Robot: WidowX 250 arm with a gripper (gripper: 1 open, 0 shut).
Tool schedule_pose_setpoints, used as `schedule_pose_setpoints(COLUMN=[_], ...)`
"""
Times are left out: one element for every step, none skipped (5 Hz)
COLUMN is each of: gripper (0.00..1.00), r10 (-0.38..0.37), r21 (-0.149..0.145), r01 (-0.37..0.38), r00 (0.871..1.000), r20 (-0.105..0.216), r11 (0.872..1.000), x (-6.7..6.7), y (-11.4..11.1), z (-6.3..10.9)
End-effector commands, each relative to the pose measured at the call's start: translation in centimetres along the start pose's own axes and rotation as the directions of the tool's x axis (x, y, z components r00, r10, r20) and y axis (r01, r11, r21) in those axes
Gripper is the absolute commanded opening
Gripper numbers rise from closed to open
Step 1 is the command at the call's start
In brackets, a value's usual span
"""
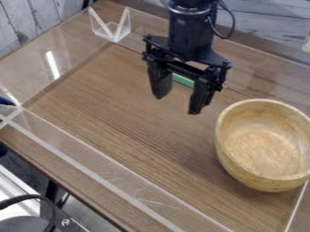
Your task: Put the green block in the brown bowl
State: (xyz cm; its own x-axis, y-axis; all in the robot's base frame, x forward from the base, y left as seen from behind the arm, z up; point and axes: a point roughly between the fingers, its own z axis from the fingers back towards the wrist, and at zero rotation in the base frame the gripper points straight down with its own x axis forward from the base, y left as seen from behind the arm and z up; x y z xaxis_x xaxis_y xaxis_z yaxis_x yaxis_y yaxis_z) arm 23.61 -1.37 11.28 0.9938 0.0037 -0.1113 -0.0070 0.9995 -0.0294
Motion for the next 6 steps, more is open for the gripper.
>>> schedule_pose_setpoints(gripper=[1.00, 1.00, 1.00, 1.00, 1.00, 1.00], r10=[0.014, 0.018, 0.023, 0.027, 0.033, 0.037], r21=[-0.006, -0.008, -0.008, -0.008, -0.008, -0.008], r01=[-0.014, -0.017, -0.022, -0.027, -0.033, -0.037], r00=[0.998, 0.998, 0.998, 0.998, 0.998, 0.998], r20=[0.061, 0.064, 0.063, 0.061, 0.060, 0.057], r11=[1.000, 1.000, 1.000, 1.000, 0.999, 0.999], x=[-0.14, -0.21, -0.15, -0.04, 0.12, 0.25], y=[-0.42, -0.75, -0.83, -0.87, -0.85, -0.82], z=[1.45, 1.57, 1.51, 1.42, 1.31, 1.19])
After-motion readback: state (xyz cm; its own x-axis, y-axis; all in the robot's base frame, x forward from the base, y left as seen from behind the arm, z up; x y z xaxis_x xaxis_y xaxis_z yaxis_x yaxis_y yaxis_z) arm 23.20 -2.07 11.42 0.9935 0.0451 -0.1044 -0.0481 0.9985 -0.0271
